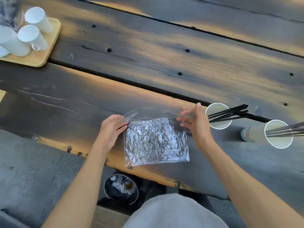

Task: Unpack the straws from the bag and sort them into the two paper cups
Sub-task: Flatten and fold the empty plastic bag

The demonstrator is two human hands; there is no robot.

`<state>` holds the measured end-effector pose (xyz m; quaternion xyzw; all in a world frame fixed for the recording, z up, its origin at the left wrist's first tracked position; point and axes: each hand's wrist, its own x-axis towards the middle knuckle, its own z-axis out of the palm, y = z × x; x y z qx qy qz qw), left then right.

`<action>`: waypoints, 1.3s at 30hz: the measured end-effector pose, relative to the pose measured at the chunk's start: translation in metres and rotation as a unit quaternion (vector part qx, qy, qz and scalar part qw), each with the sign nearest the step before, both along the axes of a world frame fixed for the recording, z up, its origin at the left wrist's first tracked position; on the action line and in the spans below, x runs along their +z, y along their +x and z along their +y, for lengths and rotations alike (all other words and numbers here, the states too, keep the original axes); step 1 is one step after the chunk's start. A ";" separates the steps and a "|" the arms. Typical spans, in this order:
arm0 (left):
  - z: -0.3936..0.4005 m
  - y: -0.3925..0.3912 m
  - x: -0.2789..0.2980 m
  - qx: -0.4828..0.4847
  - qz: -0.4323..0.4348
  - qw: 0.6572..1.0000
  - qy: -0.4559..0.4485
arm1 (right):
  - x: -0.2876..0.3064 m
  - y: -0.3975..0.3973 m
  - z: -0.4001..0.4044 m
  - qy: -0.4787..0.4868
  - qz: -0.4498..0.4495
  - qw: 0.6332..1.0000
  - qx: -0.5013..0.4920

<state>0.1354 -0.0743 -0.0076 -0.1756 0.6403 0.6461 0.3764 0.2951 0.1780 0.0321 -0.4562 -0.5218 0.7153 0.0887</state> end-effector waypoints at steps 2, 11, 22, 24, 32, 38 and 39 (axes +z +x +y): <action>-0.007 0.005 0.001 -0.015 0.023 1.000 -0.011 | -0.001 0.014 -0.004 0.016 -0.011 1.000 0.008; -0.033 0.038 0.015 -0.003 0.008 0.998 -0.054 | -0.007 0.060 -0.024 0.033 -0.011 0.999 0.024; -0.060 0.090 0.013 -0.039 -0.026 0.993 -0.108 | -0.019 0.099 -0.046 0.016 -0.123 0.992 0.009; -0.061 0.096 0.009 -0.055 0.001 0.989 -0.137 | -0.024 0.102 -0.049 0.037 -0.151 0.988 0.019; -0.063 0.107 0.000 -0.115 0.083 0.960 -0.241 | -0.037 0.108 -0.057 0.104 -0.236 0.964 0.061; -0.057 0.111 0.001 -0.156 0.094 0.938 -0.296 | -0.033 0.107 -0.061 0.017 -0.190 0.981 0.022; -0.057 0.112 0.000 -0.159 0.091 0.936 -0.300 | -0.033 0.107 -0.061 0.003 -0.188 0.982 0.014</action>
